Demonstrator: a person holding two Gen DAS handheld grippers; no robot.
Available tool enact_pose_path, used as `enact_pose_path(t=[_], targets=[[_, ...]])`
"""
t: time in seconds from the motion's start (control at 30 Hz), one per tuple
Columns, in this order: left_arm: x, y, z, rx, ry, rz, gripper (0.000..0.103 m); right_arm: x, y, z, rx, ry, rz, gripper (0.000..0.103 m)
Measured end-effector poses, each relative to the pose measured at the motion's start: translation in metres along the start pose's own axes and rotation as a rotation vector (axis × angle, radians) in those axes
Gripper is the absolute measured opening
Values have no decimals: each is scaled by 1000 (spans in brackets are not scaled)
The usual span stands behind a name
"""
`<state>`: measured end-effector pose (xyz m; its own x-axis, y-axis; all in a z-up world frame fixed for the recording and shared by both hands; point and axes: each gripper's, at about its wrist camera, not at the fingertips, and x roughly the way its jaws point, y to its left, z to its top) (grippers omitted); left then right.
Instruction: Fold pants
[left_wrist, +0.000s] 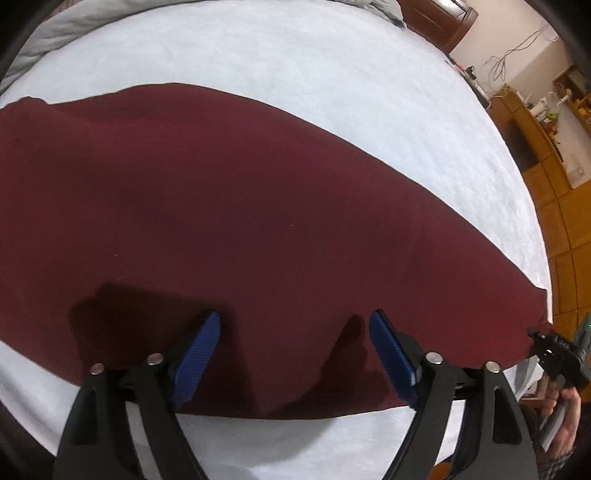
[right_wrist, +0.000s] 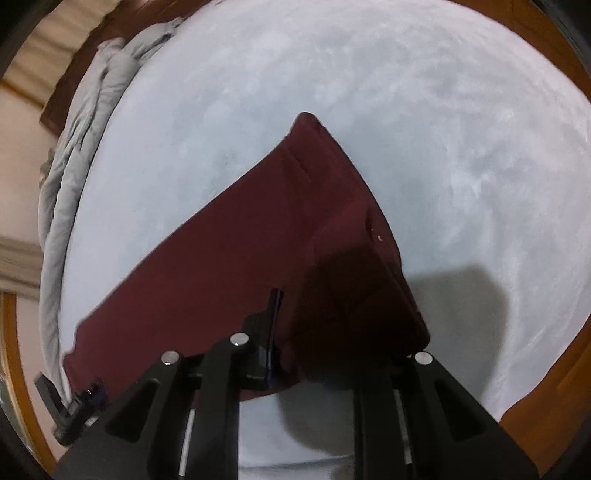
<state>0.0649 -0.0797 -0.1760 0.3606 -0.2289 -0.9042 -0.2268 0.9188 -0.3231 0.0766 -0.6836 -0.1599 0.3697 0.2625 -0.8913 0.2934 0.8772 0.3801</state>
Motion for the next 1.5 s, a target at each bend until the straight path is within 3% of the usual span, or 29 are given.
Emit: enact_pose_path(t=[0.13,0.23,0.47,0.7,0.93,1.23,1.33,1.37,1.4,1.43,1.47,1.5], targets=[[-20,6,1,-76,-14,-46,84,-35,24,-1,-72,-84,39,16],[-41,10,1,-68,-56,-49,84,-65,62,-7,-146,-155,114,16],[-67,28,-2,-79,-100,-78,86,-83,156,-28,-330,-184,197,17],[-80,56,-8,-145,-114,-95,86,-44,262,-59,-484,-96,234,18],[-92,91,-12,-199,-138,-97,86,4,333,-110,-621,-1,220,18],[-96,113,-18,-252,-140,-105,86,60,355,-160,-713,100,124,18],[-97,121,-20,-248,-130,-102,86,73,352,-167,-705,143,118,25],[-95,118,-18,-243,-124,-100,86,75,349,-167,-699,156,127,32],[-93,116,-17,-233,-115,-93,86,77,347,-169,-691,177,152,47],[-91,113,-14,-221,-105,-86,86,78,346,-170,-677,206,191,57],[-89,107,-10,-212,-98,-82,86,78,345,-172,-658,252,249,74],[-88,104,-9,-198,-88,-79,86,76,345,-173,-635,296,324,81]])
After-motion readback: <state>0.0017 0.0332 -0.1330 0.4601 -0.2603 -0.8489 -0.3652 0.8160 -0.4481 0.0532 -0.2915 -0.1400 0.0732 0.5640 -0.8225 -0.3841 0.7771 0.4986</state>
